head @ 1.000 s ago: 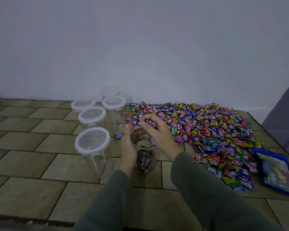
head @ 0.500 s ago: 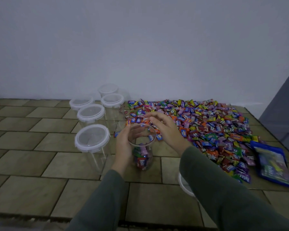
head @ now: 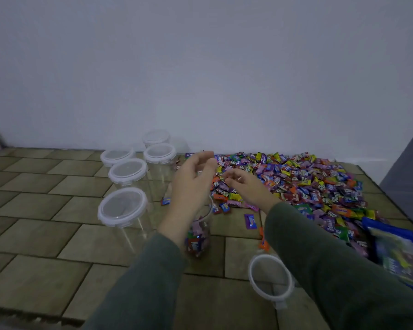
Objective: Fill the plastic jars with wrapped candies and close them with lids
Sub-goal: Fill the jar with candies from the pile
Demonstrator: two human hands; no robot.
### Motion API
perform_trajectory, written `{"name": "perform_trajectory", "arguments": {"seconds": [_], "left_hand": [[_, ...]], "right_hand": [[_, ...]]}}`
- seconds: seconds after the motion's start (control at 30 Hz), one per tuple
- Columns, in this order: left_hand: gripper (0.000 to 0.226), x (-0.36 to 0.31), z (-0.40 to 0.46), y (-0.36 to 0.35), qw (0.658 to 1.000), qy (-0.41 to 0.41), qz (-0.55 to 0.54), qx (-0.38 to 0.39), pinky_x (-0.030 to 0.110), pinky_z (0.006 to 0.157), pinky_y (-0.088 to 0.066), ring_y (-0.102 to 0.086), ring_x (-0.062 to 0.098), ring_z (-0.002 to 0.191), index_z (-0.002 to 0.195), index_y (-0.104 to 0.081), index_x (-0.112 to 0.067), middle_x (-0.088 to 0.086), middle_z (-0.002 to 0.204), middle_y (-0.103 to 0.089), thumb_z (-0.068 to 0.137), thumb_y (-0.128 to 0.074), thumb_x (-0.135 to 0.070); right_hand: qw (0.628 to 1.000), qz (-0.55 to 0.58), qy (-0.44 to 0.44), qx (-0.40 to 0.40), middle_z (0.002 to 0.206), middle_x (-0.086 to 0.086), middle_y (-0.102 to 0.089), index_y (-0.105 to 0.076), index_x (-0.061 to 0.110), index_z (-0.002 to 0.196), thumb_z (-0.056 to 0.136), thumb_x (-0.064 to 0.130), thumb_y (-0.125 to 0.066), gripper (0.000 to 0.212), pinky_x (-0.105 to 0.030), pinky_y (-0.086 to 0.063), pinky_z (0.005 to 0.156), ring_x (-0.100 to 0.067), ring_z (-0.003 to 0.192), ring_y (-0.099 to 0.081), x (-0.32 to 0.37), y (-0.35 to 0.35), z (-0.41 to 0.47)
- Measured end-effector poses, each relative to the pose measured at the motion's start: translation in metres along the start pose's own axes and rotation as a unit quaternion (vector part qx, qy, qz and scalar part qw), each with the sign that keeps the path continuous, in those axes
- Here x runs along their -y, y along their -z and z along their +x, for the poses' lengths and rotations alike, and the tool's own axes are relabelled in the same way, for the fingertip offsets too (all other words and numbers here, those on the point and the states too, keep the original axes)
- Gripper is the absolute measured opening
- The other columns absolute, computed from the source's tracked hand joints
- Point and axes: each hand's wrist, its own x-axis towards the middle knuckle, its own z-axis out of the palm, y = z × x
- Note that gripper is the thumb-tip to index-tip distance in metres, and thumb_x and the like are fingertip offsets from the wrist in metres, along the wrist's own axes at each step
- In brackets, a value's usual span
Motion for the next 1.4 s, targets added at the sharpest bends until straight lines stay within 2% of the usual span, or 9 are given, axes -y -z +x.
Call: {"name": "perform_trajectory", "arguments": {"seconds": [0.13, 0.2, 0.33, 0.47, 0.67, 0.83, 1.0, 1.2, 1.4], "left_hand": [[0.026, 0.004, 0.002, -0.061, 0.999, 0.04, 0.026, 0.021, 0.012, 0.083, -0.045, -0.058, 0.004, 0.102, 0.12, -0.06, -0.022, -0.003, 0.118, -0.063, 0.096, -0.053, -0.017], [0.029, 0.018, 0.007, -0.092, 0.994, 0.106, 0.016, 0.019, 0.015, 0.084, -0.044, -0.054, 0.007, 0.108, 0.125, -0.058, -0.02, 0.001, 0.127, -0.056, 0.097, -0.052, -0.017], [0.041, 0.071, 0.028, -0.115, 0.955, 0.192, 0.209, -0.088, 0.038, 0.11, -0.027, -0.034, 0.026, 0.134, 0.134, -0.05, -0.019, 0.008, 0.144, -0.04, 0.095, -0.053, -0.029], [0.058, 0.112, 0.043, -0.115, 0.904, 0.279, 0.261, -0.193, 0.043, 0.114, -0.018, -0.016, 0.028, 0.143, 0.143, -0.04, -0.022, 0.008, 0.155, -0.024, 0.09, -0.057, -0.04], [0.071, 0.148, 0.06, -0.109, 0.852, 0.327, 0.317, -0.258, 0.059, 0.115, -0.009, 0.001, 0.031, 0.147, 0.149, -0.026, -0.025, 0.01, 0.159, -0.01, 0.088, -0.055, -0.043], [0.071, 0.163, 0.077, -0.1, 0.818, 0.37, 0.363, -0.252, 0.063, 0.113, -0.002, 0.011, 0.035, 0.147, 0.153, -0.015, -0.029, 0.01, 0.161, -0.003, 0.093, -0.048, -0.046], [0.065, 0.18, 0.088, -0.101, 0.795, 0.389, 0.392, -0.251, 0.061, 0.112, -0.006, 0.007, 0.034, 0.147, 0.15, -0.022, -0.032, 0.009, 0.16, -0.009, 0.093, -0.045, -0.052], [0.058, 0.188, 0.094, -0.101, 0.792, 0.396, 0.407, -0.226, 0.059, 0.113, -0.004, 0.008, 0.029, 0.147, 0.147, -0.03, -0.032, 0.007, 0.16, -0.007, 0.094, -0.039, -0.055], [0.058, 0.191, 0.101, -0.099, 0.793, 0.393, 0.419, -0.205, 0.056, 0.114, -0.004, 0.007, 0.028, 0.147, 0.149, -0.025, -0.035, 0.005, 0.16, -0.005, 0.095, -0.037, -0.053]], "right_hand": [[0.998, -0.05, -0.011, 0.021, 0.092, 0.004, -0.061, -0.064, 0.013, 0.109, 0.096, 0.014, -0.051, 0.018, -0.029, -0.047, 0.082, -0.015, 0.09, -0.057, -0.006, 0.014, 0.031], [0.998, -0.022, -0.029, 0.045, 0.083, 0.008, -0.056, -0.064, 0.016, 0.094, 0.094, 0.001, -0.048, 0.021, -0.028, -0.045, 0.08, -0.011, 0.081, -0.054, -0.006, 0.022, 0.047], [0.987, -0.146, 0.038, 0.062, 0.096, 0.004, -0.061, -0.066, 0.02, 0.108, 0.094, 0.019, -0.055, 0.018, -0.027, -0.044, 0.078, -0.011, 0.087, -0.056, -0.015, 0.034, 0.079], [0.965, -0.231, 0.089, 0.086, 0.099, 0.004, -0.059, -0.067, 0.02, 0.112, 0.094, 0.025, -0.056, 0.022, -0.035, -0.047, 0.089, -0.013, 0.094, -0.055, -0.025, 0.026, 0.116], [0.928, -0.305, 0.162, 0.138, 0.125, -0.004, -0.053, -0.065, 0.026, 0.117, 0.095, 0.034, -0.051, 0.027, -0.045, -0.039, 0.1, -0.024, 0.121, -0.045, -0.034, -0.019, 0.164], [0.906, -0.337, 0.206, 0.154, 0.129, -0.003, -0.048, -0.061, 0.024, 0.123, 0.094, 0.034, -0.048, 0.034, -0.048, -0.032, 0.104, -0.024, 0.127, -0.039, -0.042, -0.06, 0.205], [0.89, -0.35, 0.245, 0.158, 0.143, -0.001, -0.04, -0.052, 0.03, 0.136, 0.096, 0.03, -0.044, 0.041, -0.049, -0.031, 0.104, -0.023, 0.134, -0.032, -0.049, -0.089, 0.241], [0.846, -0.427, 0.254, 0.192, 0.156, -0.003, -0.024, -0.037, 0.034, 0.145, 0.102, 0.041, -0.033, 0.044, -0.055, -0.021, 0.11, -0.026, 0.142, -0.022, -0.066, -0.111, 0.27], [0.85, -0.419, 0.243, 0.207, 0.154, 0.001, -0.031, -0.039, 0.029, 0.146, 0.103, 0.039, -0.032, 0.045, -0.054, -0.023, 0.108, -0.022, 0.139, -0.031, -0.074, -0.11, 0.284]]}}
